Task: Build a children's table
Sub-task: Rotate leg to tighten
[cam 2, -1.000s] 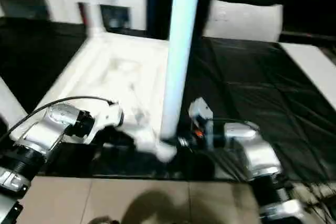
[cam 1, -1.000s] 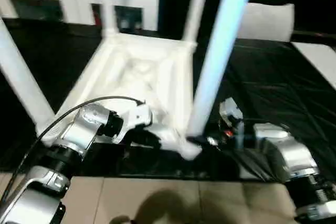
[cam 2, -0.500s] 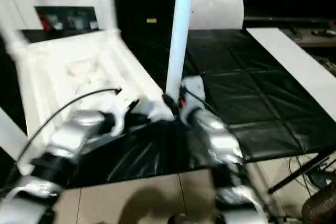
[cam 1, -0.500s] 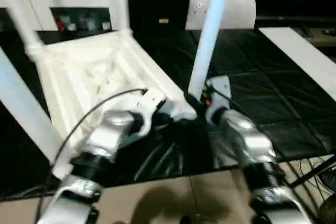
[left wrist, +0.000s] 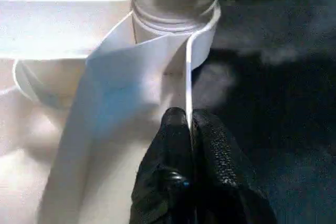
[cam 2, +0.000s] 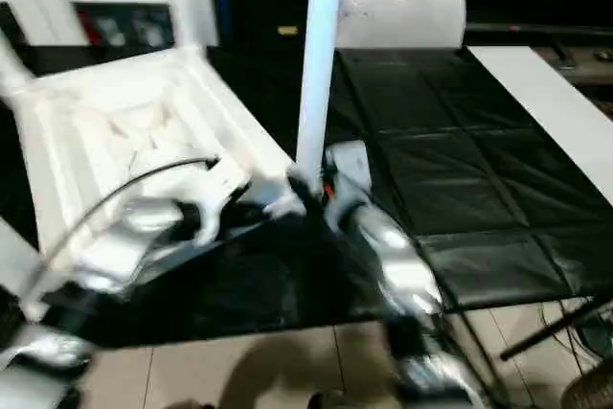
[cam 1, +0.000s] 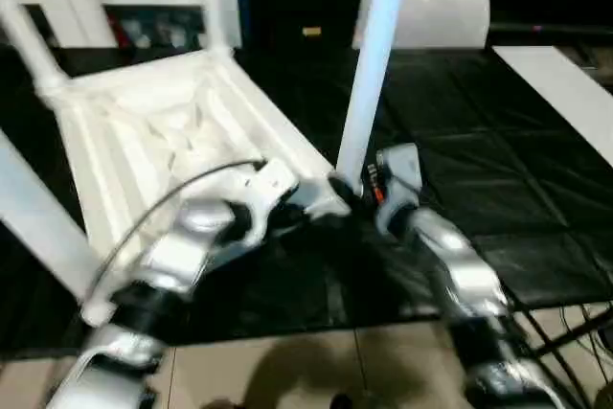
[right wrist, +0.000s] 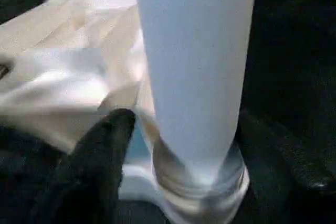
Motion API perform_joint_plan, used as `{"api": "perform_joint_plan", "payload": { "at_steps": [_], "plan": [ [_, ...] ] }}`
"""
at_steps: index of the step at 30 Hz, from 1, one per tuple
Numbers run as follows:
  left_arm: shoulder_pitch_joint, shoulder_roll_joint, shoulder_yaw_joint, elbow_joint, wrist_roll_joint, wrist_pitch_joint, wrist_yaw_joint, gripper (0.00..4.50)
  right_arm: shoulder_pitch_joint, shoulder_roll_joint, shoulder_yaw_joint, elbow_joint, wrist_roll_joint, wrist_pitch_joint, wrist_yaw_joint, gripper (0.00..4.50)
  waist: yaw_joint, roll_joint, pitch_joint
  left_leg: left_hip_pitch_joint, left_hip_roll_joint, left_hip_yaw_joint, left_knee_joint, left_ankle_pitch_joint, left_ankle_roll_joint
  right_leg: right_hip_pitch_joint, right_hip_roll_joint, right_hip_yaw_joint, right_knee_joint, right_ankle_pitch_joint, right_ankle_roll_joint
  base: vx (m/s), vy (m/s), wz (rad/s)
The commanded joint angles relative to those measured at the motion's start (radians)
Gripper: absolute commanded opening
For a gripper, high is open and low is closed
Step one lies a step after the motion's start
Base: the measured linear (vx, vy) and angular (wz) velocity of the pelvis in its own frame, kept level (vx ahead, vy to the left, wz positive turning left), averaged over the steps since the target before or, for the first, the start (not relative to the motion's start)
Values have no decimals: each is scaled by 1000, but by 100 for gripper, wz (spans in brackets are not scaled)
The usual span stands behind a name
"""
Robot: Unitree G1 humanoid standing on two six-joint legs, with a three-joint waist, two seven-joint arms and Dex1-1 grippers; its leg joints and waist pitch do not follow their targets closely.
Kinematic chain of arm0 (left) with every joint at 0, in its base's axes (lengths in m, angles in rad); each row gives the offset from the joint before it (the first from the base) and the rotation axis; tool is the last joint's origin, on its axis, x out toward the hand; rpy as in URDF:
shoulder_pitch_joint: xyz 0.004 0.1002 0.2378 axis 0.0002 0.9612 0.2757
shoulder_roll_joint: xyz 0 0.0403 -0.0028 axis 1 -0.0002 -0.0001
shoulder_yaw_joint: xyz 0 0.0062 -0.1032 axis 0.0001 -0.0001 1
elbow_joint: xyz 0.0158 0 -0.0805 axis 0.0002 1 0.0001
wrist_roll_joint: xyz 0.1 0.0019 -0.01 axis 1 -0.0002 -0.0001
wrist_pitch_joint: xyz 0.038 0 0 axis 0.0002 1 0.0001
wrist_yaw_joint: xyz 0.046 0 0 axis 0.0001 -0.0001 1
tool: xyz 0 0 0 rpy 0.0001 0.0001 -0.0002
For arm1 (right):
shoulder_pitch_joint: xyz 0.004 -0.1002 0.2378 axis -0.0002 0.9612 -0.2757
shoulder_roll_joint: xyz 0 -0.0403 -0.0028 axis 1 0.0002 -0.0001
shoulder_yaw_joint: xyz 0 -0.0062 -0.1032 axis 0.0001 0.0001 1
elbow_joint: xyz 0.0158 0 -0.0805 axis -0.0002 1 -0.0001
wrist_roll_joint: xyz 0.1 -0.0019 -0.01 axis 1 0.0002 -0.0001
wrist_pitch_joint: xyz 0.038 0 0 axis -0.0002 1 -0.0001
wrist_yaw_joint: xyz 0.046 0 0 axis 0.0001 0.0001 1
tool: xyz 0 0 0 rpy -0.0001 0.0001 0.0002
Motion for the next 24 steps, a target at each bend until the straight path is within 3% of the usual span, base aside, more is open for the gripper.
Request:
{"api": "perform_joint_plan", "payload": {
  "at_steps": [1, 7, 15, 24],
  "plan": [
    [-18, 6, -15, -31, -23, -97, -65, 0, 11, -29, 25, -23, 18, 5, 82, 366, 4, 3, -68, 12, 60, -21, -74, -257, 43, 53, -74, 65, -81, -379, -144, 0, 0, 0],
    [-30, 105, -66, 55, -40, -251, -291, 0, 37, -212, 27, -66, 58, -27, 335, 424, 25, -1, -69, 17, 60, -18, -73, -264, 45, 49, -77, 67, -82, -388, -144, 0, 0, 0],
    [-66, 159, -122, 137, -43, -374, -484, 0, 7, -340, 76, -62, 113, -12, 608, 427, 52, -6, -74, 15, 62, -15, -70, -211, 63, 56, -80, 68, -68, -309, -177, 0, 0, 0],
    [-111, 157, -165, 204, -18, -460, -586, 0, -95, -353, 146, 64, 112, -55, 793, 363, 74, -9, -75, 18, 68, -13, -68, -200, 54, 52, -83, 66, -65, -322, -192, 0, 0, 0]
  ]
}}
